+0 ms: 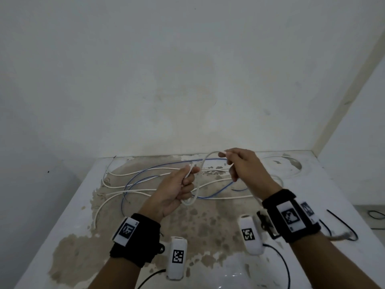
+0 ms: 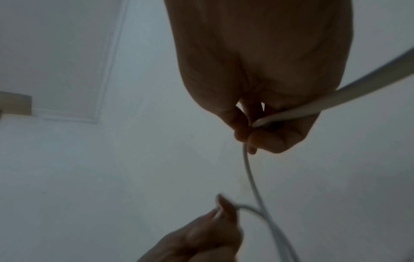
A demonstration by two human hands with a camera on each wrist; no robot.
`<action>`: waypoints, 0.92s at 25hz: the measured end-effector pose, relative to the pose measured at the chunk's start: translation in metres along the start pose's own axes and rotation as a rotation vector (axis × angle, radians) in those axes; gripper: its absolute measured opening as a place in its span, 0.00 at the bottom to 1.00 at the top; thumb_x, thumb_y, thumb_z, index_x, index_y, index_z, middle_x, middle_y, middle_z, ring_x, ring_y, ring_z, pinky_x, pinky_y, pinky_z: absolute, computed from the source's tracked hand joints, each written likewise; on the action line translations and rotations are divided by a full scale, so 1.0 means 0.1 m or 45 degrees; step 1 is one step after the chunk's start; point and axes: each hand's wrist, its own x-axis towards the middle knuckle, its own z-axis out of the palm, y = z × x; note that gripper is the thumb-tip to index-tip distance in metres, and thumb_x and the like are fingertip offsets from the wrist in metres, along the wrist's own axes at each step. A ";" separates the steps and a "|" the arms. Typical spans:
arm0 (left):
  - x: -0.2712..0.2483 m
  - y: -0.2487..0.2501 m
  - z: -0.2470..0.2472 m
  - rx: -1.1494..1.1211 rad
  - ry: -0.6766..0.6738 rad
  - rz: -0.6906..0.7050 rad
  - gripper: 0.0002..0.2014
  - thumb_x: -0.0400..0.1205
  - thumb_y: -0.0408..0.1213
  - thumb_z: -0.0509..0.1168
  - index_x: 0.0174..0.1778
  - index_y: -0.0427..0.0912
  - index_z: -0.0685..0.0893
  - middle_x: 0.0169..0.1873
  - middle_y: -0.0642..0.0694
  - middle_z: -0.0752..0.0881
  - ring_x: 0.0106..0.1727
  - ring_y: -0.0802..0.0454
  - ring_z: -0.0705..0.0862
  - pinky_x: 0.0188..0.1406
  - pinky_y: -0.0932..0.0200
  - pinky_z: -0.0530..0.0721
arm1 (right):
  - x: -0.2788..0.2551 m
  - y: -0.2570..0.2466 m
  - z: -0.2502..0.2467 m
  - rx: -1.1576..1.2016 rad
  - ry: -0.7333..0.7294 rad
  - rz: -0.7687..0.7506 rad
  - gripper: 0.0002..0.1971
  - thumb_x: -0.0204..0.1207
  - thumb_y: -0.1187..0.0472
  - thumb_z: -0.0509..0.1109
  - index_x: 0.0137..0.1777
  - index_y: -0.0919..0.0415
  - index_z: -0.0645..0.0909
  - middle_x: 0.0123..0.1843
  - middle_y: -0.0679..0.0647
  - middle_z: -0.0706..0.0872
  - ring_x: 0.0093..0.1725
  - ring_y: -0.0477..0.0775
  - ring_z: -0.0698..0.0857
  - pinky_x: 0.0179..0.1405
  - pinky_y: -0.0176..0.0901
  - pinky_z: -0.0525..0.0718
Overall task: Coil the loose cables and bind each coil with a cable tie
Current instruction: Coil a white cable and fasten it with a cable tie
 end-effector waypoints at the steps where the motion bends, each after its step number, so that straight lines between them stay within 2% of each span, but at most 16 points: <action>1: 0.03 -0.04 0.03 -0.021 0.030 0.017 0.15 0.90 0.42 0.52 0.50 0.37 0.80 0.21 0.53 0.68 0.15 0.63 0.58 0.11 0.70 0.55 | -0.09 0.01 0.09 0.090 -0.006 -0.022 0.14 0.88 0.66 0.59 0.51 0.62 0.87 0.36 0.51 0.79 0.23 0.49 0.76 0.23 0.40 0.76; 4: 0.10 -0.13 0.14 -0.033 0.098 0.082 0.15 0.90 0.41 0.53 0.52 0.37 0.82 0.23 0.52 0.76 0.16 0.62 0.61 0.14 0.69 0.55 | -0.35 0.07 0.37 0.194 -0.077 -0.092 0.13 0.87 0.67 0.61 0.55 0.57 0.88 0.42 0.55 0.88 0.27 0.48 0.83 0.26 0.44 0.83; 6: 0.15 -0.14 0.20 -0.045 0.113 0.111 0.15 0.90 0.43 0.53 0.53 0.39 0.83 0.24 0.52 0.79 0.18 0.60 0.66 0.19 0.63 0.57 | -0.46 0.14 0.48 0.194 -0.070 -0.123 0.09 0.85 0.66 0.66 0.58 0.59 0.88 0.43 0.56 0.93 0.29 0.50 0.86 0.27 0.47 0.84; 9: 0.21 -0.12 0.25 -0.163 0.107 0.091 0.16 0.89 0.45 0.54 0.50 0.42 0.84 0.32 0.52 0.82 0.22 0.59 0.75 0.21 0.62 0.68 | -0.49 0.29 0.52 0.212 0.008 -0.110 0.03 0.81 0.65 0.73 0.49 0.64 0.86 0.39 0.57 0.93 0.28 0.53 0.88 0.25 0.47 0.82; 12: 0.22 -0.09 0.30 -0.318 0.026 0.081 0.16 0.90 0.44 0.52 0.46 0.41 0.82 0.28 0.52 0.78 0.31 0.55 0.79 0.37 0.59 0.80 | -0.49 0.37 0.49 0.152 0.010 -0.135 0.06 0.79 0.62 0.75 0.44 0.64 0.83 0.38 0.58 0.89 0.26 0.53 0.86 0.22 0.45 0.80; 13: 0.22 -0.07 0.32 -0.362 -0.009 0.075 0.16 0.90 0.44 0.52 0.45 0.42 0.81 0.27 0.52 0.76 0.31 0.55 0.78 0.39 0.58 0.81 | -0.49 0.39 0.48 0.159 -0.014 -0.148 0.06 0.80 0.62 0.75 0.44 0.64 0.83 0.39 0.60 0.88 0.25 0.53 0.85 0.22 0.45 0.80; 15: 0.22 -0.01 0.31 -0.412 -0.064 0.083 0.15 0.90 0.44 0.52 0.44 0.43 0.79 0.26 0.53 0.72 0.26 0.58 0.74 0.32 0.62 0.81 | -0.53 0.47 0.47 0.187 -0.086 -0.168 0.04 0.81 0.62 0.73 0.47 0.62 0.83 0.39 0.60 0.88 0.25 0.54 0.84 0.23 0.45 0.80; 17: 0.22 0.10 0.25 -0.462 -0.110 0.105 0.14 0.89 0.44 0.52 0.43 0.43 0.78 0.25 0.54 0.70 0.19 0.61 0.68 0.23 0.66 0.74 | -0.60 0.61 0.40 0.182 -0.171 -0.177 0.03 0.83 0.61 0.71 0.50 0.60 0.84 0.37 0.58 0.88 0.24 0.53 0.80 0.23 0.43 0.78; 19: 0.19 0.24 0.16 -0.485 -0.156 0.094 0.15 0.89 0.43 0.51 0.42 0.43 0.78 0.24 0.55 0.69 0.16 0.62 0.65 0.18 0.68 0.67 | -0.68 0.78 0.28 0.132 -0.283 -0.154 0.05 0.84 0.61 0.69 0.53 0.57 0.87 0.34 0.54 0.86 0.25 0.52 0.77 0.25 0.42 0.76; 21: 0.14 0.33 0.10 -0.436 -0.224 0.018 0.15 0.89 0.42 0.51 0.41 0.43 0.78 0.23 0.54 0.68 0.15 0.62 0.63 0.15 0.68 0.62 | -0.70 0.93 0.10 0.002 -0.457 -0.100 0.08 0.85 0.60 0.68 0.55 0.54 0.89 0.34 0.50 0.85 0.30 0.49 0.79 0.31 0.40 0.79; 23: 0.09 0.35 0.09 -0.310 -0.241 -0.094 0.15 0.87 0.43 0.52 0.40 0.41 0.79 0.21 0.54 0.67 0.14 0.63 0.62 0.12 0.68 0.58 | -0.67 1.04 -0.10 -0.180 -0.635 -0.055 0.08 0.85 0.57 0.68 0.55 0.50 0.90 0.38 0.49 0.87 0.37 0.49 0.83 0.40 0.40 0.82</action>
